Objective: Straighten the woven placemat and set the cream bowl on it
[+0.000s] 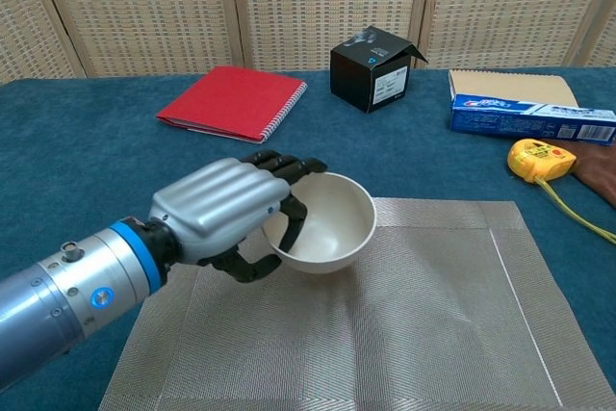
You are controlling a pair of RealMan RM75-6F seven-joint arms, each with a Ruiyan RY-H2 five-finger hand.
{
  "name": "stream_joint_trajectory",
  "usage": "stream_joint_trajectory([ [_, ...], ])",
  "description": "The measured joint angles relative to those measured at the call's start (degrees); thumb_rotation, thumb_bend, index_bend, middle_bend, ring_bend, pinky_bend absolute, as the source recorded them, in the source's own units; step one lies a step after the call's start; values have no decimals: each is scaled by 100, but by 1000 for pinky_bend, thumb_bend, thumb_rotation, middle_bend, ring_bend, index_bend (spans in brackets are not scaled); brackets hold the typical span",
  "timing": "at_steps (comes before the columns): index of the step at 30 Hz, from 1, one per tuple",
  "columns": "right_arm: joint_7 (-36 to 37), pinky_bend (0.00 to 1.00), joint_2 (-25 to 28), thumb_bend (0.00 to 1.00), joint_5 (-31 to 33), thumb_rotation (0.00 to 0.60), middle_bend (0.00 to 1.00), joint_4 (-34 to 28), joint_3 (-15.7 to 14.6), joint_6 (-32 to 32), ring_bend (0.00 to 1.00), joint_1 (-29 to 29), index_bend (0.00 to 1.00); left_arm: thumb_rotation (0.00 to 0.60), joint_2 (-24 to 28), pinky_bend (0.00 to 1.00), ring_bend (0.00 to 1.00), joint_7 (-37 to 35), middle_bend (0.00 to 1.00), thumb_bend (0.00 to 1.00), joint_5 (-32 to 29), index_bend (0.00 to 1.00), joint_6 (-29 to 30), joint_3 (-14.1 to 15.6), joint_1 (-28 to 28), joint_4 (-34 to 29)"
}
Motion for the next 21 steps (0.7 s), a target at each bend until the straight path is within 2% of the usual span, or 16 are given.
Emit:
stream_joint_trajectory([
  [3, 25, 0, 13, 151, -3, 600, 0, -5, 1, 2, 0, -2, 222, 600, -140, 0, 0, 105, 0, 642, -80, 745, -62, 21, -45, 9],
  [5, 42, 0, 21, 151, -10, 600, 0, -8, 2, 13, 0, -5, 222, 600, -177, 0, 0, 150, 0, 585, -124, 656, -87, 35, -60, 5],
  [8, 53, 0, 29, 151, -20, 600, 0, -18, 1, 19, 0, -8, 222, 600, -186, 0, 0, 168, 0, 397, -182, 444, -106, 54, -56, -16],
  [11, 53, 0, 33, 150, -29, 600, 0, -19, -3, 28, 0, -12, 222, 600, -143, 0, 0, 173, 0, 288, -218, 293, -105, 78, -38, -57],
  [16, -6, 0, 8, 151, -37, 600, 0, 2, -12, 16, 0, -10, 222, 600, 72, 0, 0, 129, 0, 202, -242, 230, -14, 105, 27, -209],
  [21, -103, 0, -33, 150, -56, 600, 0, 7, -39, -8, 0, -6, 222, 600, 353, 0, 0, 46, 0, 197, -283, 212, 118, 115, 127, -426],
])
